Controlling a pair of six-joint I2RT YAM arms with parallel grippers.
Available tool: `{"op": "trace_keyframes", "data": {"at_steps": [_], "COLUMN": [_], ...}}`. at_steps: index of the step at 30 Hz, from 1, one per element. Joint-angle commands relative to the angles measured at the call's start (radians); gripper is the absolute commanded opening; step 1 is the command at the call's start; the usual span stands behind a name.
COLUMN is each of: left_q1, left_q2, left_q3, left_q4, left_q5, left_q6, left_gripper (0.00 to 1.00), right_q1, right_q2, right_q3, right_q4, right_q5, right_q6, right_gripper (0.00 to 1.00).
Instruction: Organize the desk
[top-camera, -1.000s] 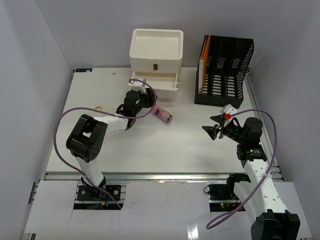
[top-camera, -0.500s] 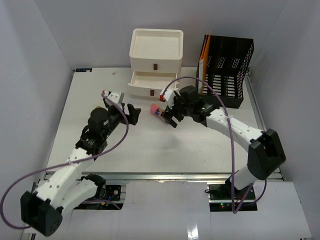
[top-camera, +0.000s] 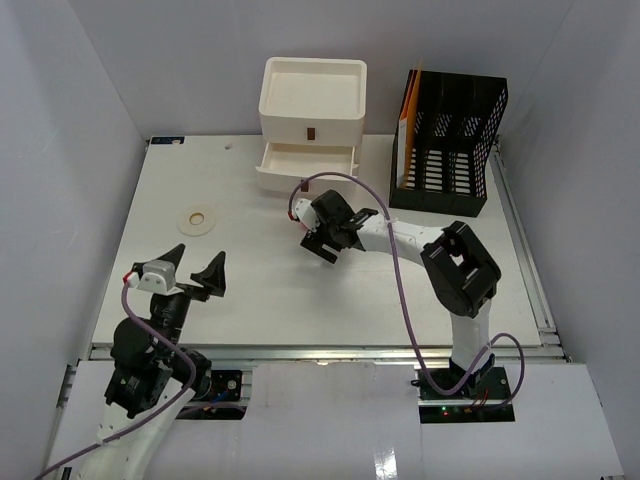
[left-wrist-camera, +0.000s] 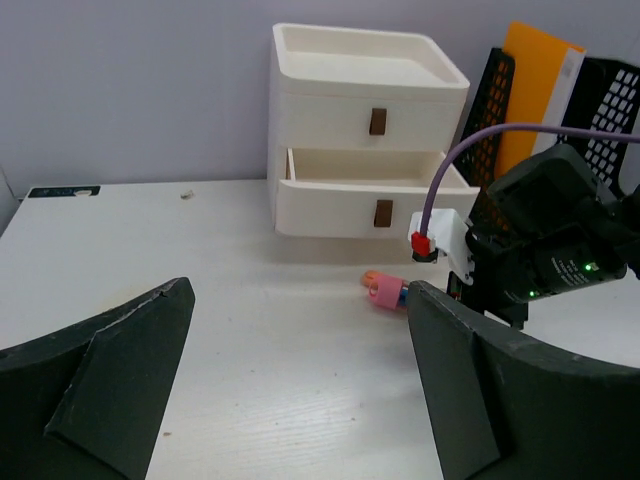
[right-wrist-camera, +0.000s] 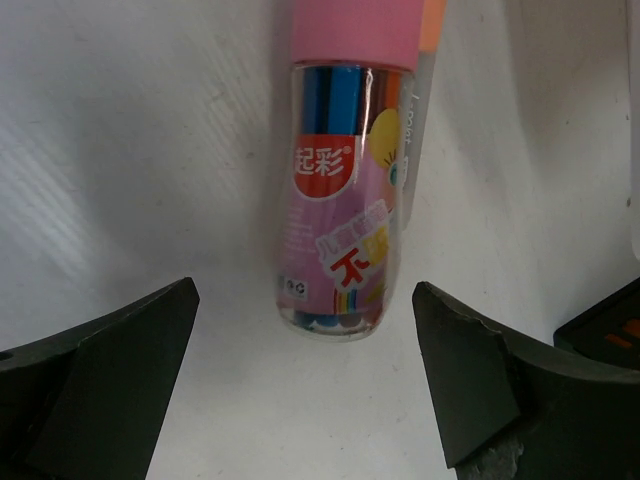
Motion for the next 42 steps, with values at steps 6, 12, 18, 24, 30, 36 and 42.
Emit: {"op": "trace_keyframes", "data": {"at_steps": [6,12,18,24,30,36,42], "left_q1": [0.001,0.001,0.001,0.001,0.001,0.001,0.001], "left_q2": [0.112,0.105,0.117,0.124,0.137,0.164,0.187], "left_q3": [-0.006,-0.010,-0.008,-0.007,-0.007,-0.004,-0.001], "left_q4": [-0.052,-0.053,-0.054,-0.054,-0.053,-0.050,-0.047], "left_q5": [0.009,0.007,0.017,0.017,0.022,0.033,0.040], "left_q6": [0.017,0.014,0.014,0.015,0.014,0.011,0.012], "left_gripper": [0.98,0.98,0.98,0.98,0.98,0.98,0.98], "right_q1": [-0.023,-0.039,-0.045,-0.106,-0.194,-0.224,-0.232], "right_q2": [0.093,0.071,-0.049,-0.181,-0.141,-0.071,0.036], "right_q3": [0.086,0.050,0.080,0.212,0.428,0.553,0.636], "right_q4": [0.019,-0.005,-0.215,-0.287,-0.268,-0.170,-0.110], "right_q5": [-0.048,-0.196,-0.499,-0.704,-0.571,-0.409,-0.316], "right_q6": [-0.045,-0.099,-0.308,-0.367,-0.312,-0.291,-0.300], "right_gripper": [0.85,0.33,0.09,0.08,0.08,0.10,0.16]}}
